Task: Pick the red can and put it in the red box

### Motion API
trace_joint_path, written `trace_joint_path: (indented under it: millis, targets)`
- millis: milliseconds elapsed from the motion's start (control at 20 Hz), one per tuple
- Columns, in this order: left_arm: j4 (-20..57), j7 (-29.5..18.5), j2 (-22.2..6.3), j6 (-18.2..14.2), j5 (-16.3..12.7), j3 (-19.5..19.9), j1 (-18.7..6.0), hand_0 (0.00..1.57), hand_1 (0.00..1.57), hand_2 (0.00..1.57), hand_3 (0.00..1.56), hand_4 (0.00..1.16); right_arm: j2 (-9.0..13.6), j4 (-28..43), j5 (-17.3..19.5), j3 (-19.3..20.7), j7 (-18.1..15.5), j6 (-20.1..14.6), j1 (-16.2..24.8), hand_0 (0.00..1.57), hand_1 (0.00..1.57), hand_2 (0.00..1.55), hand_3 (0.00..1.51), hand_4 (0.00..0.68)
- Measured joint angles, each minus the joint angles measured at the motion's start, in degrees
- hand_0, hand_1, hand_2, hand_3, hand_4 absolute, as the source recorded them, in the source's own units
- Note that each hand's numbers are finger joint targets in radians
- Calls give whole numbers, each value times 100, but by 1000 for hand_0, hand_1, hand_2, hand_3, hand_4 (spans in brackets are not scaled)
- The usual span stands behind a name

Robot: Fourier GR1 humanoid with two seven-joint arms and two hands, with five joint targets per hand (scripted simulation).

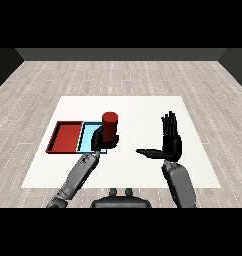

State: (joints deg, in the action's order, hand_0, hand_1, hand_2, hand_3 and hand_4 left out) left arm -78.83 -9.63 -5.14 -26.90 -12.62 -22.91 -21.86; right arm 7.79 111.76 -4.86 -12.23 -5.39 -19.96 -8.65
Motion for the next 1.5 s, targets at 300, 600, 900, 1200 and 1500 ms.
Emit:
trace_joint_path:
  millis: [300,600,900,1200,1500]
  targets:
    - [80,299,-686,183,30,667,-118,1571,1571,1571,1473,1122,257,25,-296,563,-348,275,740,0,0,0,0,0]
    - [838,504,-1535,340,197,1301,-212,1571,1571,1556,1479,1131,350,-118,-423,860,-627,466,1110,0,0,0,0,0]
    - [2041,604,-2180,345,454,1787,-363,1571,1571,1559,1490,1075,334,-212,-425,923,-628,511,1266,0,0,0,0,0]
    - [3726,273,-2512,492,714,2152,-801,1571,1571,1502,1423,1035,299,-584,-420,959,-837,670,1079,0,0,0,0,0]
    - [5519,90,-2359,542,1053,2197,-1490,1130,1130,1141,1309,906,214,-1103,-50,807,-1077,614,809,0,0,0,0,0]
